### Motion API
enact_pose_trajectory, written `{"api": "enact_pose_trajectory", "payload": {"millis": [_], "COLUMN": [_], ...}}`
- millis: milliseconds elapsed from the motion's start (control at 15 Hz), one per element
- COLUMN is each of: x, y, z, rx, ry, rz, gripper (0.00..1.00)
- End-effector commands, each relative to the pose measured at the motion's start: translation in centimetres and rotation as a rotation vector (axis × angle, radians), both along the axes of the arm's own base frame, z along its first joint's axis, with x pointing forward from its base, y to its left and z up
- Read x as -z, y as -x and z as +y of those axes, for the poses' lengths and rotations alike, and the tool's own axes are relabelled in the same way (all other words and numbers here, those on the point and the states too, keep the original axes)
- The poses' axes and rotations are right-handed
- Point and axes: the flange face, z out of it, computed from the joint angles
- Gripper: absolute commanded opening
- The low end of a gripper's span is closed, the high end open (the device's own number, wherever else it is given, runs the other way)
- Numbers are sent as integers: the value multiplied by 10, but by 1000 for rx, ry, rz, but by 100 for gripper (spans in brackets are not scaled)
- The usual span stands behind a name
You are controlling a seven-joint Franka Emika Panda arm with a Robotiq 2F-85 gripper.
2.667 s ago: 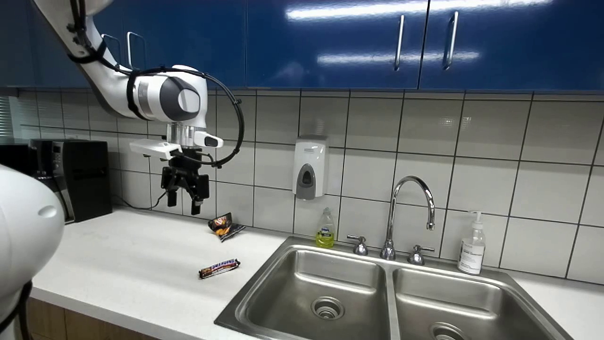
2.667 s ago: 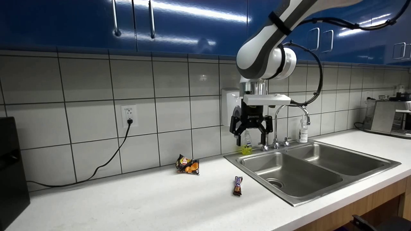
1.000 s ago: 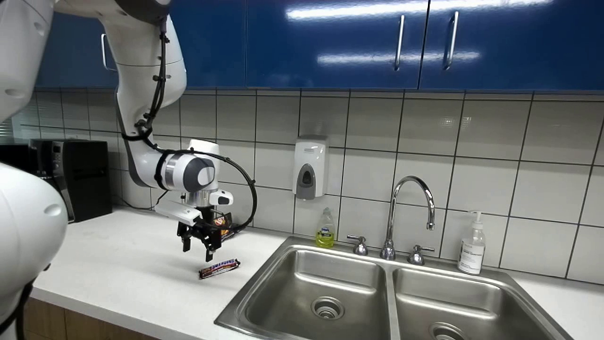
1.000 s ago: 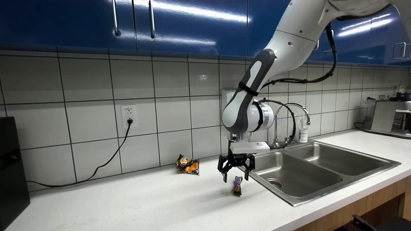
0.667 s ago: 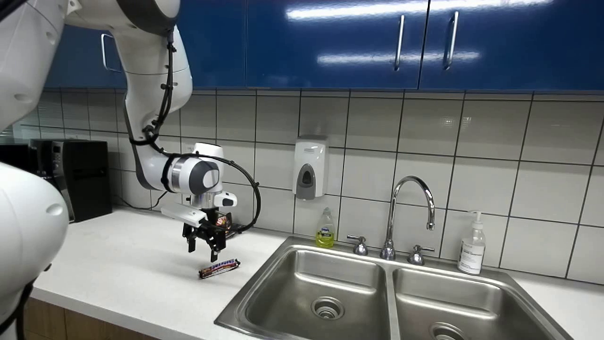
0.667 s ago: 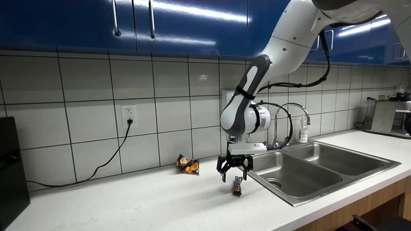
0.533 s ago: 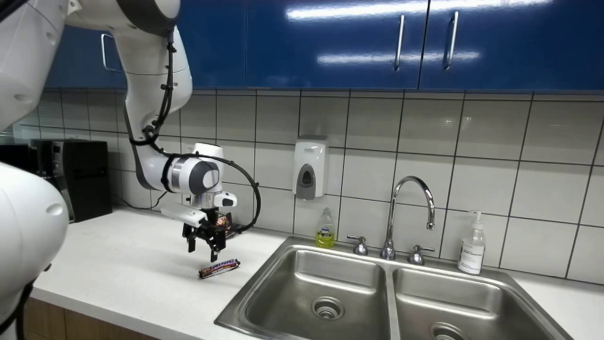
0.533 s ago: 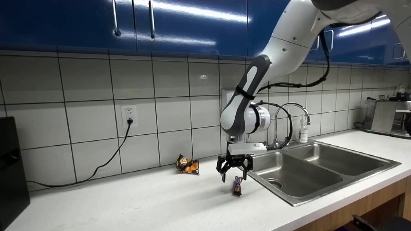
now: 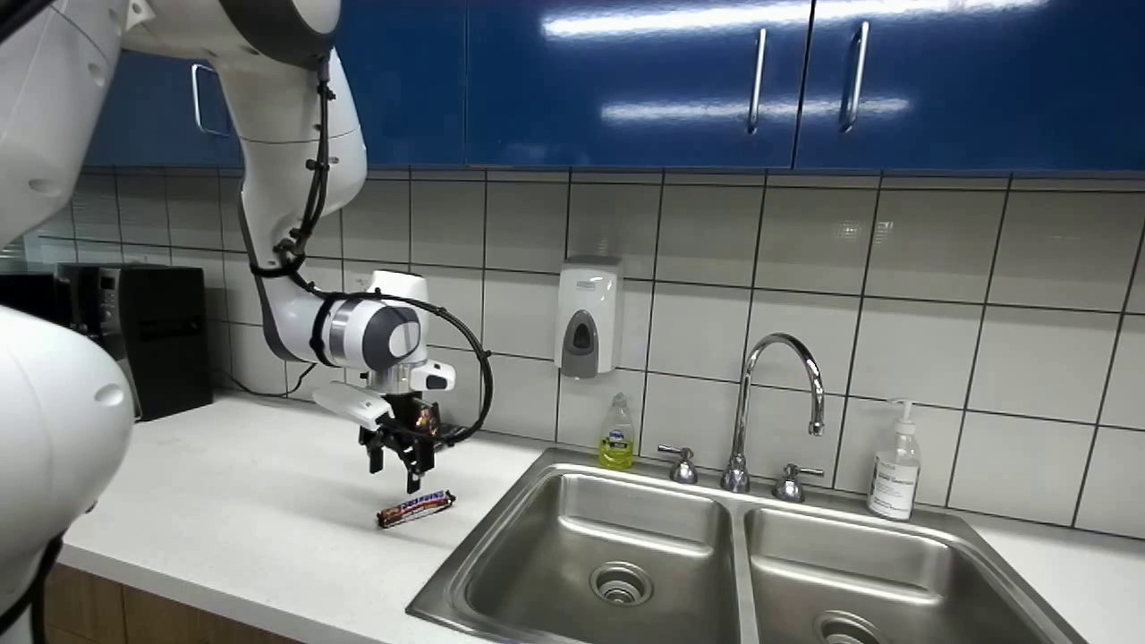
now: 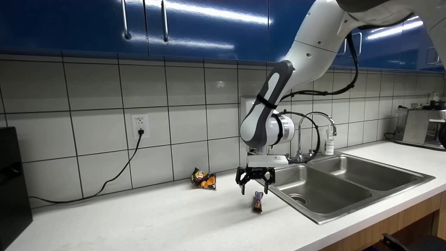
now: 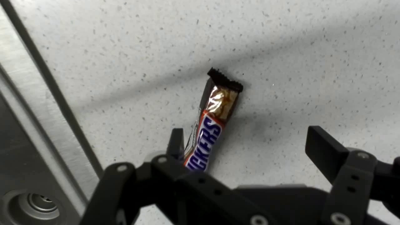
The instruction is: Put the brown packet in the sink on the left.
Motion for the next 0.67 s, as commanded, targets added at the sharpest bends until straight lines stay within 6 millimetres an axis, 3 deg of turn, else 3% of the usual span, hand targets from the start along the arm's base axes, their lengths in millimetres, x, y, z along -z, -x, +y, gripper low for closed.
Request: {"api": "enact_pose_trajectory", "payload": {"millis": [0, 600], "x": [-4, 6], "y": [-5, -1], "z": [-3, -3], "rx": [127, 326], "ry": [33, 117], "rz": [-33, 9], "gripper": [100, 100]}}
